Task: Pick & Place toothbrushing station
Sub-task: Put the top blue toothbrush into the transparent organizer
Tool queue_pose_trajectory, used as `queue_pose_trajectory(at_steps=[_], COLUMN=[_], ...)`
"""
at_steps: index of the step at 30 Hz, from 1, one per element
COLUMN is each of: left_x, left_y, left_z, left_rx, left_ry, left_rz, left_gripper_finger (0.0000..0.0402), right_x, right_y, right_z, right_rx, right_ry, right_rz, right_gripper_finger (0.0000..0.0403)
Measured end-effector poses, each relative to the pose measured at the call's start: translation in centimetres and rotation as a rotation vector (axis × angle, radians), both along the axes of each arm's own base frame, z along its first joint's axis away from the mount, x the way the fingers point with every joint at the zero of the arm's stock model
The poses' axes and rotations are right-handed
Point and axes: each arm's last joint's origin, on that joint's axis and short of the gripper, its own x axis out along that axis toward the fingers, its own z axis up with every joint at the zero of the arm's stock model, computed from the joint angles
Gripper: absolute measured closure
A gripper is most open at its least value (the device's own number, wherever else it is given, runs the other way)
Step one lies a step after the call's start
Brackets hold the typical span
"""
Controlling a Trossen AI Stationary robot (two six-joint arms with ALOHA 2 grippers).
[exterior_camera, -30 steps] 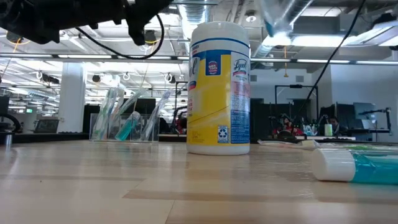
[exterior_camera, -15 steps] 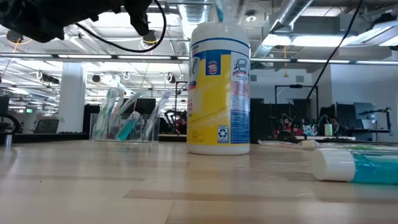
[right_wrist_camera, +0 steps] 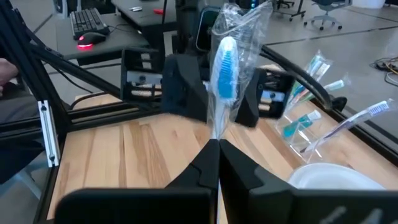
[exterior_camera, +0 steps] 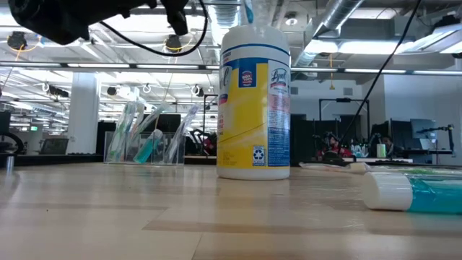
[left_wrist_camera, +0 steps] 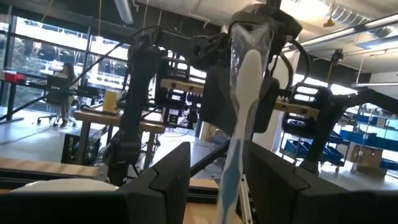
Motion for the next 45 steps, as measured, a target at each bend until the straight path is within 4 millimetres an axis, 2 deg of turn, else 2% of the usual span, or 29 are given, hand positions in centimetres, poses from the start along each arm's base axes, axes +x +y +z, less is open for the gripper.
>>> queue_pose_trajectory(at_steps=[6, 23, 28, 34, 45], left_x=[1.5, 1.8, 1.8, 1.8, 1.8], left_y=[-0.5, -0.6, -0.6, -0.6, -0.5], left_z=[0.5, 1.3, 1.3, 1.3, 1.3], left_rx=[0.018, 0.053, 0.071, 0.074, 0.072], left_ry=[-0.019, -0.065, -0.067, -0.068, -0.056], left_rz=[-0.047, -0.021, -0.015, -0.013, 0.004], left_gripper_finger=[0.0262, 0.0264, 0.0301, 0.0386, 0.0399], right_x=[0.0, 0.4, 0.4, 0.4, 0.2], right_y=[0.0, -0.4, -0.4, -0.4, -0.3], right_z=[0.1, -0.4, -0.4, -0.4, -0.6], right_rx=[-0.006, 0.002, 0.004, 0.004, -0.009], right_ry=[-0.004, -0.006, -0.008, -0.007, 0.011], right_rz=[0.004, 0.005, 0.009, 0.010, 0.011], right_gripper_finger=[0.0403, 0.0403, 0.0403, 0.0403, 0.0400])
